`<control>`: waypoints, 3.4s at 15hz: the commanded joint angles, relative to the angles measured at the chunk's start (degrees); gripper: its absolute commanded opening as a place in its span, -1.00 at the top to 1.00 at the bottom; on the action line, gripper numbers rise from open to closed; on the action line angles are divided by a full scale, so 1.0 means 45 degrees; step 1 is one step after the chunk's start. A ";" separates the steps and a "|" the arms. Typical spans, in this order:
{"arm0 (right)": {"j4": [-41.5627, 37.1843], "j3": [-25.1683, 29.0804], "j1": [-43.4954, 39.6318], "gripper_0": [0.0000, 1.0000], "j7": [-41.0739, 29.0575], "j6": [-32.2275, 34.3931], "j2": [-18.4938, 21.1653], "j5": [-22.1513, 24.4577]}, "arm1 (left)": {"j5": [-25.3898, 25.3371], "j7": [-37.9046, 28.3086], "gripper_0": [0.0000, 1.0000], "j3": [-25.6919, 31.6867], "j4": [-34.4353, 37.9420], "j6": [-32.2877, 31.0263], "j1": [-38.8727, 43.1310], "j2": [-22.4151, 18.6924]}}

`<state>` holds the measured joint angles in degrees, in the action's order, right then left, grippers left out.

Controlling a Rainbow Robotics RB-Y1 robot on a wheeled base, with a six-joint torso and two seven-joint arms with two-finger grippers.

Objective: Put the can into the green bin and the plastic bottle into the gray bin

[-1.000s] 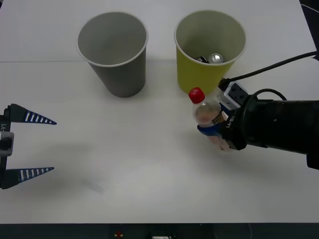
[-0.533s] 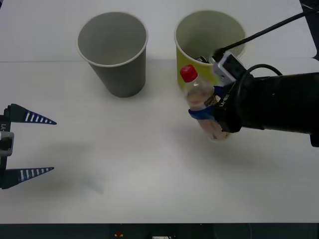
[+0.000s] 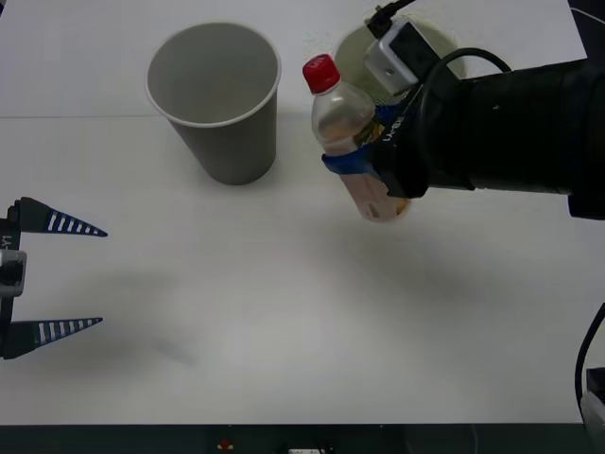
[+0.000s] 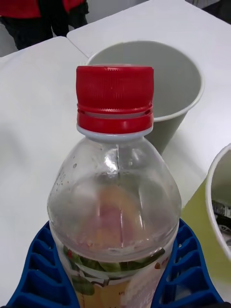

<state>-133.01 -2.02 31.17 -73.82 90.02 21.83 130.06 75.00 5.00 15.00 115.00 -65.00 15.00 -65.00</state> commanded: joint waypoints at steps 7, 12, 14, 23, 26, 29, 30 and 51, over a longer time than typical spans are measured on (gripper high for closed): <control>0.2742 -0.0253 0.3658 1.00 -0.0001 -0.0004 -0.0985 0.0942 | 0.0000 0.0000 -1.00 0.0000 0.0000 0.0000 0.0000 0.0000; 0.5183 -0.0390 0.5533 1.00 0.0077 -0.0082 -0.1864 0.1626 | 0.0000 0.0000 -1.00 0.0000 0.0000 0.0000 0.0000 0.0000; 0.6101 -0.0625 0.6100 1.00 0.0116 -0.0805 -0.2040 0.1821 | 0.0000 0.0000 -1.00 0.0000 0.0000 0.0000 0.0000 0.0000; 1.0730 -0.1308 0.8639 1.00 0.0702 -0.3852 -0.2801 0.2290 | 0.0000 0.0000 -1.00 0.0000 0.0000 0.0000 0.0000 0.0000; 1.2312 -0.2128 0.9244 1.00 0.0683 -0.5590 -0.2801 0.2134 | 0.0000 0.0000 -1.00 0.0000 0.0000 0.0000 0.0000 0.0000; 1.3914 -0.2578 1.0123 1.00 0.0702 -0.6469 -0.2821 0.1978 | 0.0000 0.0000 -1.00 0.0000 0.0000 0.0000 0.0000 0.0000; 1.4246 -0.2734 1.0280 1.00 0.0702 -0.6645 -0.2821 0.1938 | 0.0000 0.0000 -1.00 0.0000 0.0000 0.0000 0.0000 0.0000; 1.5359 -0.3769 1.0631 -1.00 0.1249 -0.7954 -0.2821 0.0806 | 0.0000 0.0000 -1.00 0.0000 0.0000 0.0000 0.0000 0.0000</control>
<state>-63.89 -19.01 79.03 -68.27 54.26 9.14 133.69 75.00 5.00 15.00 115.00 -65.00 15.00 -65.00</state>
